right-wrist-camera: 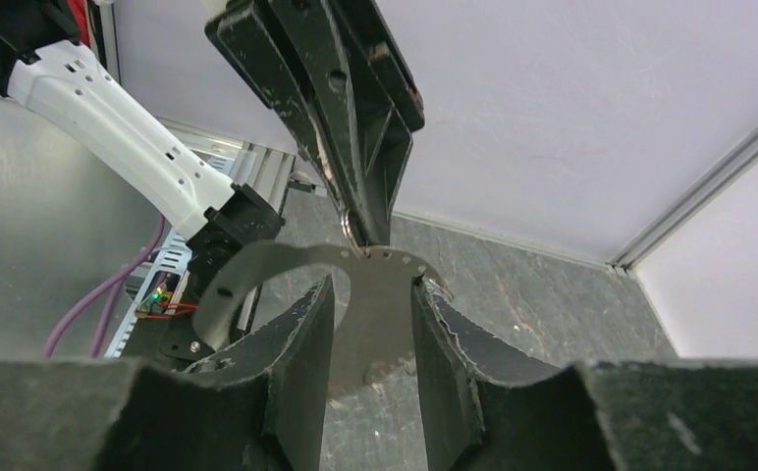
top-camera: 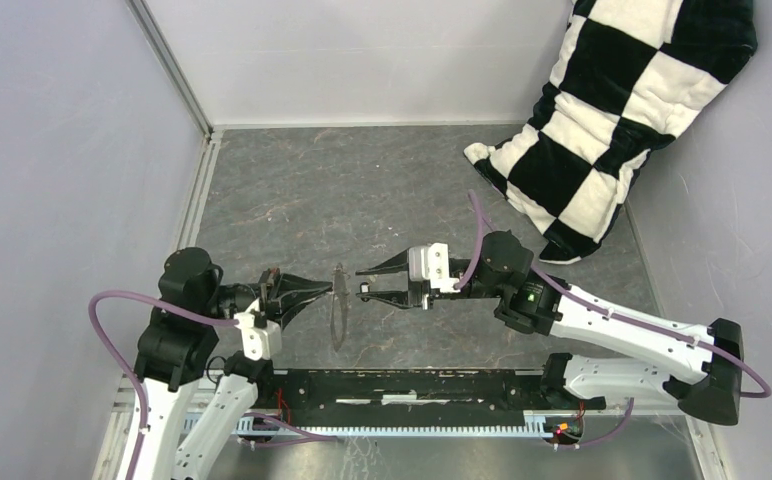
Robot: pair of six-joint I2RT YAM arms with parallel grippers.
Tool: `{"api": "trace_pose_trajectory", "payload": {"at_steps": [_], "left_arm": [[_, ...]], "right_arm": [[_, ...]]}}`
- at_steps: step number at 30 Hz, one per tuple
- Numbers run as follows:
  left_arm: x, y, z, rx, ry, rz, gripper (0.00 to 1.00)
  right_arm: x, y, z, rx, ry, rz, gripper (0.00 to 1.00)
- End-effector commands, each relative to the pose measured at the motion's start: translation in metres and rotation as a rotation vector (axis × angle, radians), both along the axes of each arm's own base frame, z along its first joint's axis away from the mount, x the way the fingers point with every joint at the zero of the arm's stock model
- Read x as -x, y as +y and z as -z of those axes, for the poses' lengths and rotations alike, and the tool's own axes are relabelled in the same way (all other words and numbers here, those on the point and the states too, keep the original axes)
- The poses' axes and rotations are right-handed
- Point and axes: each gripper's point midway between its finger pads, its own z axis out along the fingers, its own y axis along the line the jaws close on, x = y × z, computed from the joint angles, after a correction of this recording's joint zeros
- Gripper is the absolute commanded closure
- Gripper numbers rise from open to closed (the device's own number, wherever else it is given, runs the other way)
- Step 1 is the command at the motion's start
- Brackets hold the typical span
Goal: Put the keys on the keyring
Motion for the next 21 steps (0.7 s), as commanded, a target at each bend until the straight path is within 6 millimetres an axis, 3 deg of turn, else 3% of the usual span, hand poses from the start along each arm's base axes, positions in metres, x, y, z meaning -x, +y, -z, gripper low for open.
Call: {"api": "trace_pose_trajectory", "payload": {"at_steps": [1,6,10,21], "left_arm": [[0.011,-0.003,-0.007,0.012,-0.127,0.07,0.98],[0.015,-0.004,-0.011,0.016,-0.189,0.099,0.98],[0.024,-0.005,-0.02,0.029,-0.272,0.138,0.98],[0.052,-0.008,-0.058,0.084,-0.159,0.273,0.98]], "right_arm": [[0.015,0.004,-0.031,-0.049,-0.071,-0.074,0.6],[0.018,0.011,-0.029,-0.01,-0.129,-0.065,0.61],[0.018,0.005,-0.033,-0.022,-0.162,-0.046,0.6],[0.027,-0.01,-0.046,-0.14,-0.141,-0.05,0.61]]}}
